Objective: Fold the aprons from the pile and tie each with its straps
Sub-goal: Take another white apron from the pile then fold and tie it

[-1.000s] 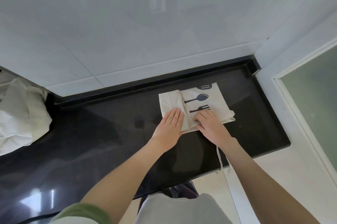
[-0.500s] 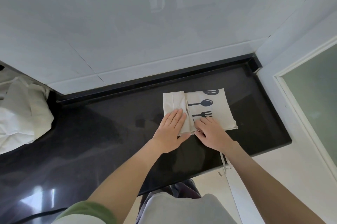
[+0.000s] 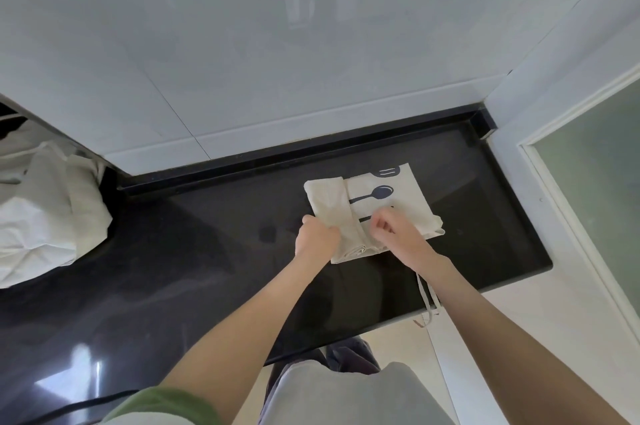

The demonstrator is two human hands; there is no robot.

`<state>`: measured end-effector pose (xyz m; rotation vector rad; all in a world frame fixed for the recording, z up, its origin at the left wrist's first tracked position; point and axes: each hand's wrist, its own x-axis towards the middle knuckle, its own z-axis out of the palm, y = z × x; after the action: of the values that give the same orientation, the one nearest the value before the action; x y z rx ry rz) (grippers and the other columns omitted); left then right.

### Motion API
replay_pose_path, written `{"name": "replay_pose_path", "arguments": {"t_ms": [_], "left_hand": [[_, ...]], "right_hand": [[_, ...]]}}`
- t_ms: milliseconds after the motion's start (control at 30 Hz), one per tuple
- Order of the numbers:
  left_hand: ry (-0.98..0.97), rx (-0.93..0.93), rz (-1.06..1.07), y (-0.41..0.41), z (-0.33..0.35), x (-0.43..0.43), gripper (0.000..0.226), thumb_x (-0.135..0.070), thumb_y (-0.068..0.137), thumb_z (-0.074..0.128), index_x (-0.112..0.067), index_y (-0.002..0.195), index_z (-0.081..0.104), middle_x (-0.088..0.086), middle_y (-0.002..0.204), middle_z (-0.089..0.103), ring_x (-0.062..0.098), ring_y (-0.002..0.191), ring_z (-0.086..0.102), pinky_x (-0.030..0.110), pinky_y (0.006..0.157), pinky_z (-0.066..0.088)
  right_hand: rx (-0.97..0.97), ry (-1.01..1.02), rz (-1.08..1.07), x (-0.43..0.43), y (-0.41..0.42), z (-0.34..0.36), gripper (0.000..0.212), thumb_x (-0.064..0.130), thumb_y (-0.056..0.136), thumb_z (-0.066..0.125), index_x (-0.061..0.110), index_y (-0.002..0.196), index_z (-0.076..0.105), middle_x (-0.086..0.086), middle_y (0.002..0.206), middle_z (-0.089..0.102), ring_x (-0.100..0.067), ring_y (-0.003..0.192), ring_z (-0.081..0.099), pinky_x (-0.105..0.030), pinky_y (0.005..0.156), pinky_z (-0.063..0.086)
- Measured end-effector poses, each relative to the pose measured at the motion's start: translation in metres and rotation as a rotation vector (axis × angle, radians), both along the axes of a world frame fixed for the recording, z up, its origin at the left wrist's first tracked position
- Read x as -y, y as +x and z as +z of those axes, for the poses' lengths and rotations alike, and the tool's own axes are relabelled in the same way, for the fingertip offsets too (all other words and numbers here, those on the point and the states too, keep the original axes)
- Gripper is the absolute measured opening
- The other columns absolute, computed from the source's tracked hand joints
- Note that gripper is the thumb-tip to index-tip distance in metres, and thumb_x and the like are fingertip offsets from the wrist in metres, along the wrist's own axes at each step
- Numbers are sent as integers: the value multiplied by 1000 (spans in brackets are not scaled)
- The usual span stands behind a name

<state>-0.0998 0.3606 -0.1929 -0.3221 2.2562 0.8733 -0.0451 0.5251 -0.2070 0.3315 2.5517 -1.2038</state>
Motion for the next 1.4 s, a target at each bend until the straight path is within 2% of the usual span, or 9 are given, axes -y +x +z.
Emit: {"name": "replay_pose_path", "arguments": {"t_ms": [233,400,567,667,833,933,1100,1233,1400], "left_hand": [[19,-87,42,-2,12,14,51,-16,91,51,-2,136,31,18,119,56,35,107,57,37,82,43],[-12,30,-36,-4,-4,29,39,-16,93,52,-5,129,43,13,115,57,30,103,57,38,85,48],[226,156,205,-4,-4,19,38,-14,95,47,-10,131,37,5,110,46,22,97,48,35,78,48],[276,231,313,-5,-7,24,41,-17,95,48,-10,133,35,6,112,47,24,102,49,37,83,49],[695,533,423,-6,-6,41,27,-22,101,49,-17,128,48,4,125,60,24,114,58,41,87,54],[584,412,363,-6,-13,40,35,-15,98,55,-14,132,47,6,130,58,25,116,57,42,96,51],[407,237,247,-8,-11,33,38,-15,96,55,-16,133,45,6,126,55,27,114,54,45,96,50],[270,106,124,-8,-7,36,36,-14,97,51,-12,132,44,6,115,53,22,101,50,35,82,48],[145,-5,-12,-5,1,40,32,-13,96,46,-8,128,47,0,95,51,21,90,51,37,84,49]], "right_hand": [[-23,209,-180,20,-9,-7,17,4,92,48,9,106,57,-1,94,56,-19,91,56,-25,77,41],[-2,365,-314,-3,20,-12,17,9,88,58,10,102,49,0,98,46,-22,97,50,-39,85,48],[101,343,-218,-11,39,-11,31,16,88,66,8,112,47,-5,112,44,-21,102,47,-31,87,47],[107,320,-148,-7,43,-6,22,10,90,62,10,102,43,-4,103,46,-17,90,50,-25,78,44],[246,408,-307,9,51,-6,15,25,100,50,11,102,47,-2,87,56,-21,86,63,-33,77,51],[323,586,-194,12,55,-6,25,33,103,39,13,100,53,2,84,55,-19,89,65,-31,78,52],[271,498,158,21,54,-1,21,30,102,41,18,87,47,5,75,51,-10,69,54,-24,70,45],[147,489,156,27,49,11,30,26,100,42,21,70,41,7,65,44,-8,60,44,-19,61,33],[-121,357,-19,32,25,17,13,13,94,48,7,90,59,-1,89,52,-16,87,48,-25,77,40]]}}
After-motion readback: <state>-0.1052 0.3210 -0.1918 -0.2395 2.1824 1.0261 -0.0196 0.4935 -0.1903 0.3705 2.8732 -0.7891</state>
